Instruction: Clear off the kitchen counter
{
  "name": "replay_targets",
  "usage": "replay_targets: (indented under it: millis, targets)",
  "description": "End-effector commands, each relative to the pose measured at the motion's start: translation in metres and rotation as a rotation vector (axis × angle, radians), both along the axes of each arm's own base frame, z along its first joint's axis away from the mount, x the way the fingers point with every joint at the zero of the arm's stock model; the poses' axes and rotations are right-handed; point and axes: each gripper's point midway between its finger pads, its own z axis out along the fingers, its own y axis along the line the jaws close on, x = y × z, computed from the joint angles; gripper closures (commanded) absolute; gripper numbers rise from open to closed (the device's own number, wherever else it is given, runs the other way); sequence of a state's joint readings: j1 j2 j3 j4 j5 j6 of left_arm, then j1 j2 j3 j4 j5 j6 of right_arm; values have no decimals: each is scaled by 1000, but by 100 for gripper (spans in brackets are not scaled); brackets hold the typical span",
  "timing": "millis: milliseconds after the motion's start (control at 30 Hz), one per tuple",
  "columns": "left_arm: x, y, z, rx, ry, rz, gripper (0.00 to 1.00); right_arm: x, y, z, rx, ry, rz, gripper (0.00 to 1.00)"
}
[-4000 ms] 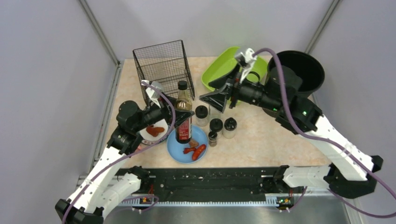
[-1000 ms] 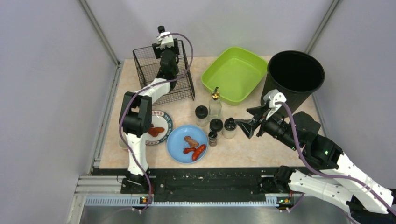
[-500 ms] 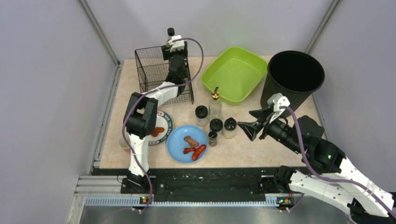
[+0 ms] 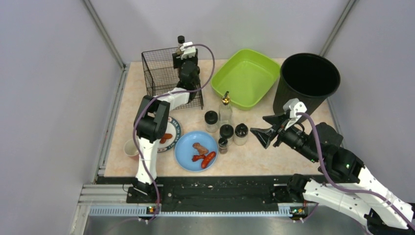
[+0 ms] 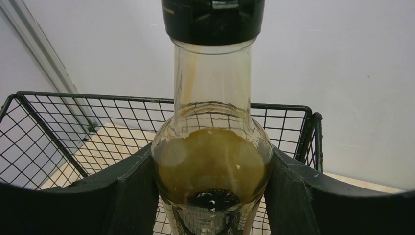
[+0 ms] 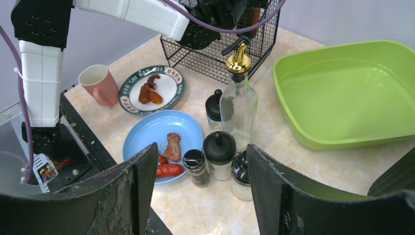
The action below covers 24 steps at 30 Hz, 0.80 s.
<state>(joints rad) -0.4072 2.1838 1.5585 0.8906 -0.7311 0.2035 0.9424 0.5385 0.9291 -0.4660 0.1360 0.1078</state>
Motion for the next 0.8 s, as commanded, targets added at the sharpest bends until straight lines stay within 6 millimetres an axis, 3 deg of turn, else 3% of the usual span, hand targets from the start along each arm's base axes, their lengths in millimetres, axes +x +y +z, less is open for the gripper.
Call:
replay_targets:
  millis: [0, 233, 567, 767]
  targets:
    - [-8, 5, 64, -76, -190, 15, 95, 0, 0, 1, 6, -8, 0, 34]
    - [-12, 8, 48, -80, -157, 25, 85, 1, 2, 1, 1, -6, -1, 34]
    - [-17, 14, 33, -66, -125, 49, 63, 1, 6, 2, 4, 1, 11, 34]
    - [-18, 15, 26, -64, -110, 52, 56, 1, 5, 2, 9, 2, 6, 34]
